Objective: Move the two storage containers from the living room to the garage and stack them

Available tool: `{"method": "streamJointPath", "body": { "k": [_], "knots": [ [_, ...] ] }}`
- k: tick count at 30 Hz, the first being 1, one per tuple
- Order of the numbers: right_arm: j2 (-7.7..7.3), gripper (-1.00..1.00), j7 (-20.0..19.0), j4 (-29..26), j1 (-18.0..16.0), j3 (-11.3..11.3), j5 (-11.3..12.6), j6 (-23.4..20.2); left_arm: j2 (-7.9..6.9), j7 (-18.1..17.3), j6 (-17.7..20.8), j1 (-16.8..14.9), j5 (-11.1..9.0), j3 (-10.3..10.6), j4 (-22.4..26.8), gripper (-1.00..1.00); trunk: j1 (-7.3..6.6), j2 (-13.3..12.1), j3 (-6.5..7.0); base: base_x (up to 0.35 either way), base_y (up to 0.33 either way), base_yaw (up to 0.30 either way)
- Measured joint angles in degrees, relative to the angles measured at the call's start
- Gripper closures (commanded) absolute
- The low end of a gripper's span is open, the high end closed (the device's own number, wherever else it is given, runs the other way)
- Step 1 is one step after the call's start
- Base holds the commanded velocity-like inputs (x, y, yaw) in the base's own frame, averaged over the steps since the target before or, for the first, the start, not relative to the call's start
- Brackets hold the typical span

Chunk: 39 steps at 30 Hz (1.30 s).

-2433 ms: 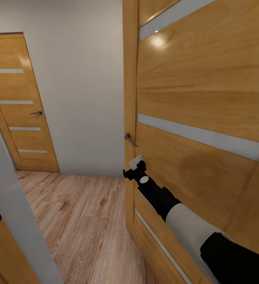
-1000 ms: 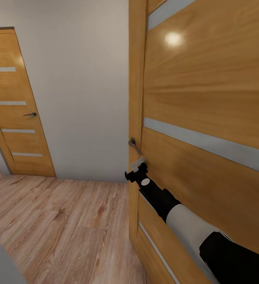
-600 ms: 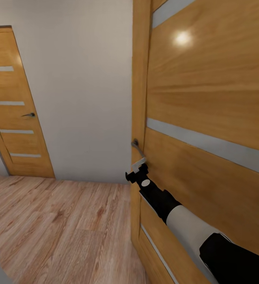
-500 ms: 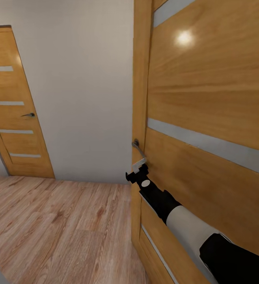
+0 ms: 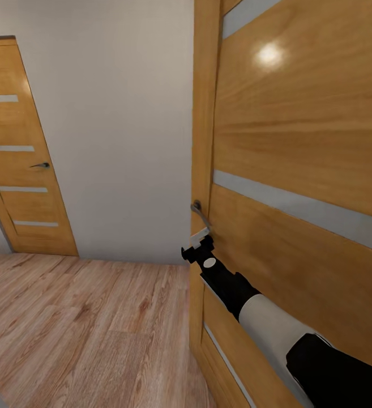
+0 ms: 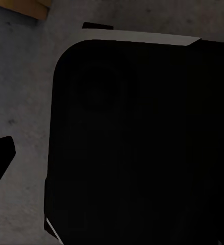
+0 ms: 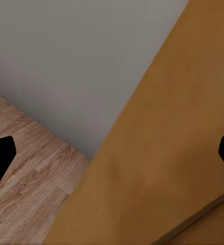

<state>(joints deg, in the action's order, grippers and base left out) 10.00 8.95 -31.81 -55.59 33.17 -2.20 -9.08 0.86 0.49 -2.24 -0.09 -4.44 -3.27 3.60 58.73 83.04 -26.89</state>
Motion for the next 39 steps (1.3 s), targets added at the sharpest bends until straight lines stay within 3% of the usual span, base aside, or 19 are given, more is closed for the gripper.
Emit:
{"method": "streamJointPath", "body": {
  "k": [10, 34, 39],
  "knots": [
    [0.0, -1.0, 1.13, 7.15, -0.24, 0.27, -0.41, 1.62, 0.0, 0.0, 0.0, -0.01, 0.01, 0.01, -0.02, -1.0, 0.0, 0.01, 0.02, 0.0, 0.0, 0.0],
    [0.0, -1.0, 6.28, 6.92, -0.68, -0.05, -0.59, 2.15, 0.0, 0.0, 0.0, 0.0, 0.0, -0.01, -0.01, -1.0, -0.01, 0.01, 0.01, 0.0, 0.0, 0.0],
    [-3.0, -1.0, 7.73, 6.74, -0.69, -0.03, -0.56, 2.4, 0.0, 0.0, -0.01, 0.0, -0.01, -0.01, -0.02, -1.0, 0.0, 0.01, 0.01, 0.0, 0.0, 0.0]
  ]
}}
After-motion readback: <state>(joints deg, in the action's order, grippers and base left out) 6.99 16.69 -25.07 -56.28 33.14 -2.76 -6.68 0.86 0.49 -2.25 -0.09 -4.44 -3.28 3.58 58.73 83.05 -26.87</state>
